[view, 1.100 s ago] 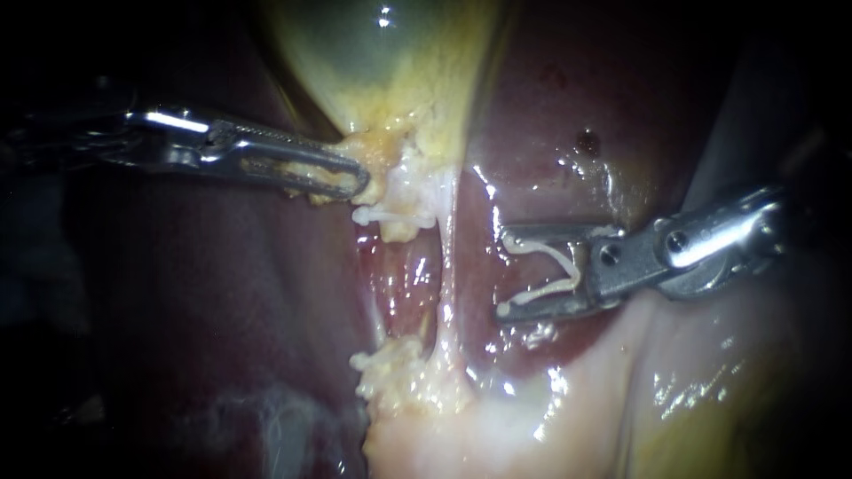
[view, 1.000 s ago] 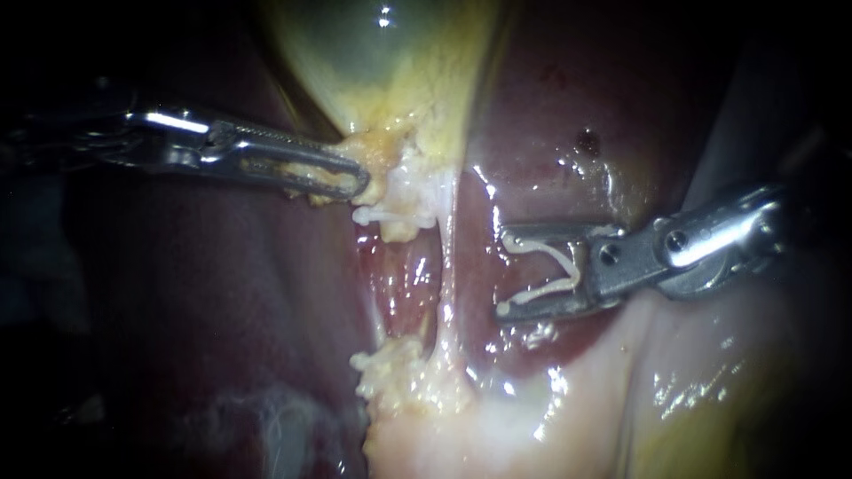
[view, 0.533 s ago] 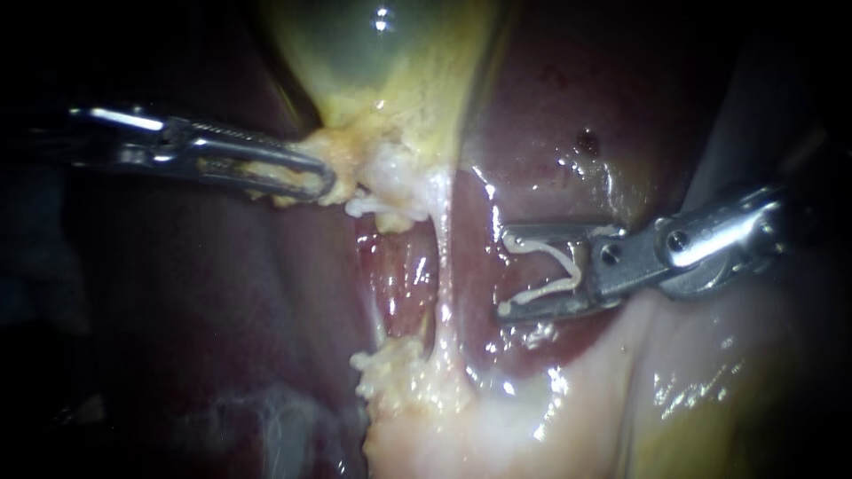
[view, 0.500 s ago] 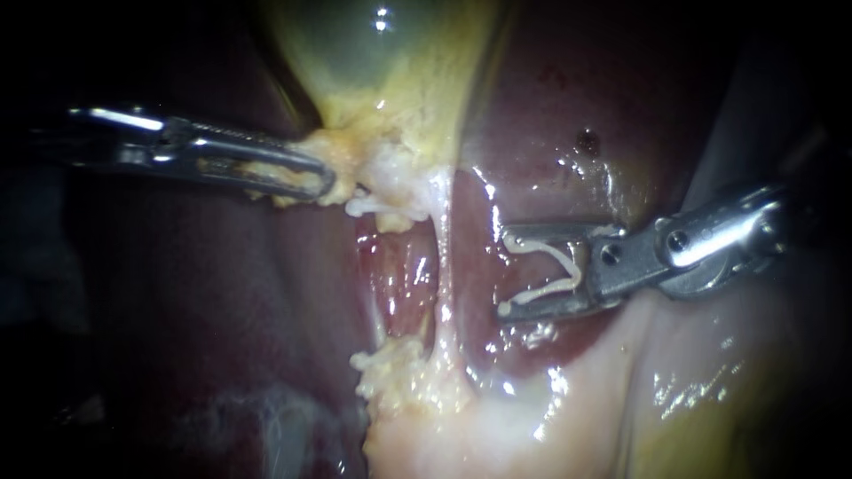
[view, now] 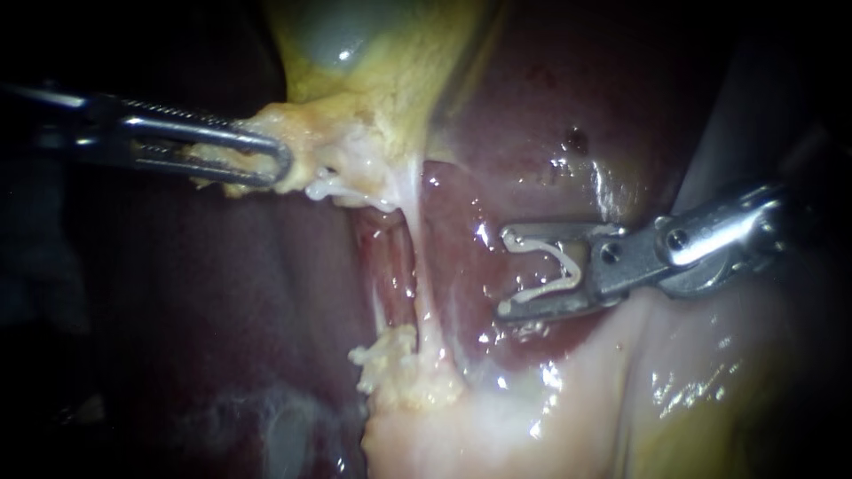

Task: Clipping first clip right tube

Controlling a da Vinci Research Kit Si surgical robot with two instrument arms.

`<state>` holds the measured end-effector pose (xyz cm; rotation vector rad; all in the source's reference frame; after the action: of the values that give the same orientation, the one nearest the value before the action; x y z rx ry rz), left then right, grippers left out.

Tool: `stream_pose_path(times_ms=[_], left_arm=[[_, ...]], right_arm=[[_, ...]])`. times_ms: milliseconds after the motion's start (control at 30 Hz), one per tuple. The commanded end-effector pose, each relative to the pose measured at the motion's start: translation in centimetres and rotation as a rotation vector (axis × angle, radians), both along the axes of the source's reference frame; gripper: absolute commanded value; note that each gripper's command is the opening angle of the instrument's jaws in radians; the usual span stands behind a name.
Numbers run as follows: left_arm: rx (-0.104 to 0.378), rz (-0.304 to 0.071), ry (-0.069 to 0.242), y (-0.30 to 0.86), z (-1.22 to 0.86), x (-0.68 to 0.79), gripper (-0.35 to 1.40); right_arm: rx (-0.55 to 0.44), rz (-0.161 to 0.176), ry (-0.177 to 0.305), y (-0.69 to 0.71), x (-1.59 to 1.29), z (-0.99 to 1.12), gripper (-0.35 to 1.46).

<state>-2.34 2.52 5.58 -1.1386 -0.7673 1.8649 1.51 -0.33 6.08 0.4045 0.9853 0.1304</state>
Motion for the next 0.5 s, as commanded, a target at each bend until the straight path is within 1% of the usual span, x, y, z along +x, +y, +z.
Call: stream_pose_path(times_ms=[33, 167, 267, 467, 500], left_arm=[[-0.001, 0.0, 0.001, 0.0, 0.01, 0.0, -0.35], [-0.003, -0.003, 0.003, -0.01, 0.01, -0.01, -0.35], [-0.004, -0.004, 0.004, -0.02, 0.02, -0.02, -0.35], [-0.004, -0.003, 0.003, -0.04, 0.03, -0.03, -0.35], [-0.003, 0.0, 0.002, -0.04, 0.03, -0.03, -0.35]], right_arm=[[0.011, 0.004, -0.003, -0.02, 0.02, 0.02, 0.5], [0.045, 0.005, -0.005, -0.14, 0.14, 0.13, 0.5], [0.078, 0.014, -0.013, -0.22, 0.23, 0.23, 0.5], [0.16, 0.051, -0.041, -0.34, 0.42, 0.5, 0.5], [0.177, 0.056, -0.039, -0.35, 0.45, 0.55, 0.5]])
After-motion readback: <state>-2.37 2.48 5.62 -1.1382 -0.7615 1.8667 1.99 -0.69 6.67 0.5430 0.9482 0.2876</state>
